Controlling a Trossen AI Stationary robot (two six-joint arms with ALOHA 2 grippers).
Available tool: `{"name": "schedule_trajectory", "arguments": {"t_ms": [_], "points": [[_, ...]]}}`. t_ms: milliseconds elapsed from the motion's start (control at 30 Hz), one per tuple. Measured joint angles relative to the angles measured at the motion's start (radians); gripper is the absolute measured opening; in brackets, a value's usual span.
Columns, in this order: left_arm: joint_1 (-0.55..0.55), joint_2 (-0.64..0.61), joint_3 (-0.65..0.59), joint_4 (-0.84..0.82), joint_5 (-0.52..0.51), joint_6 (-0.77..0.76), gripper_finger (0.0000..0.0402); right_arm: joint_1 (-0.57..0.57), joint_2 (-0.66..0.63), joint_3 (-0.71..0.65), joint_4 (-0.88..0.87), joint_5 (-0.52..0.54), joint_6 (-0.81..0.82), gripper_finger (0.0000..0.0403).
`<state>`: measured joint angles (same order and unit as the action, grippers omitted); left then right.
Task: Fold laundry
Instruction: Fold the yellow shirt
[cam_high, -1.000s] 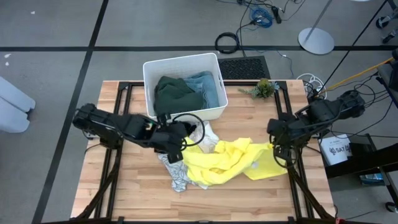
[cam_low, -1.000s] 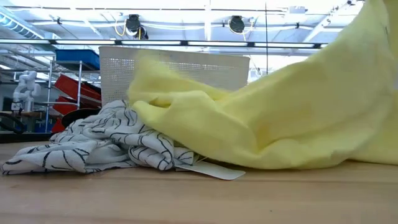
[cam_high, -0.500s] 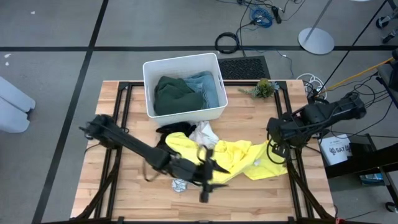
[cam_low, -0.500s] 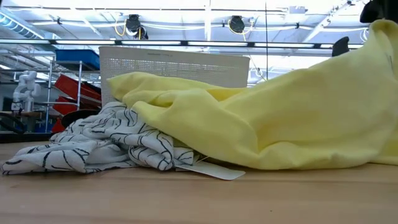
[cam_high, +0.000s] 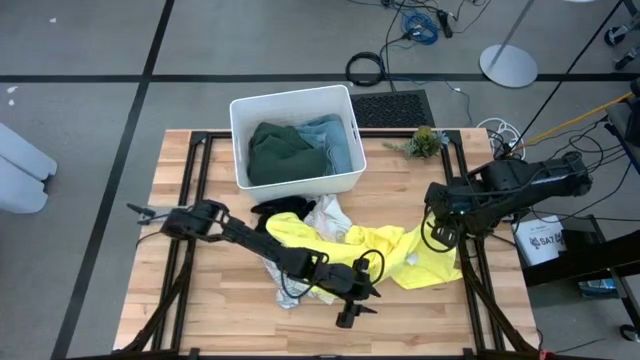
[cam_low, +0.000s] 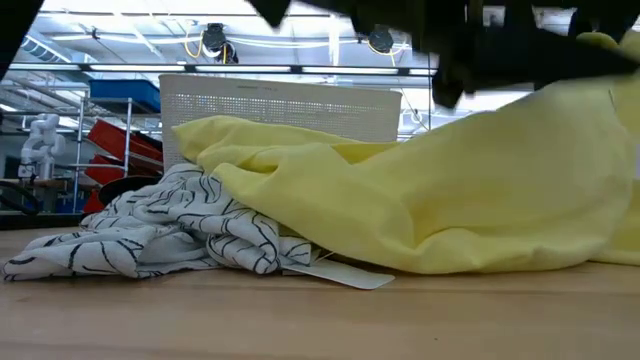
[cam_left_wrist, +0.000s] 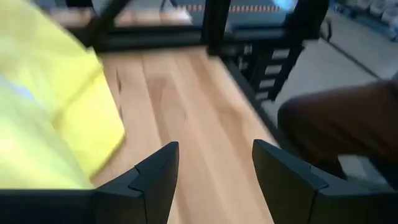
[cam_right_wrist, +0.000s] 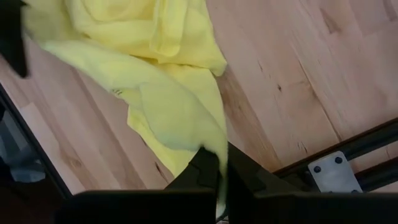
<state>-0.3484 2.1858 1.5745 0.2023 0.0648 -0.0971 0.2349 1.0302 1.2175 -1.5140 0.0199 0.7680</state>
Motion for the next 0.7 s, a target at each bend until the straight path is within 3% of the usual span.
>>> {"name": "schedule_trajectory", "arguments": {"t_ms": [133,300,700], "points": [[0.012,0.041,0.0,-0.055,0.011,-0.032,0.0215,-0.026,0.0,0.0,0.004,0.0,-0.006,0.0],[0.033,0.069,0.0,-0.213,-0.063,-0.156,0.0215,-0.033,0.0,0.0,0.031,0.0,-0.006,0.0],[0.034,0.073,0.002,-0.363,-0.152,-0.147,0.0207,-0.033,0.0,0.0,0.062,0.004,-0.013,0.0]]}}
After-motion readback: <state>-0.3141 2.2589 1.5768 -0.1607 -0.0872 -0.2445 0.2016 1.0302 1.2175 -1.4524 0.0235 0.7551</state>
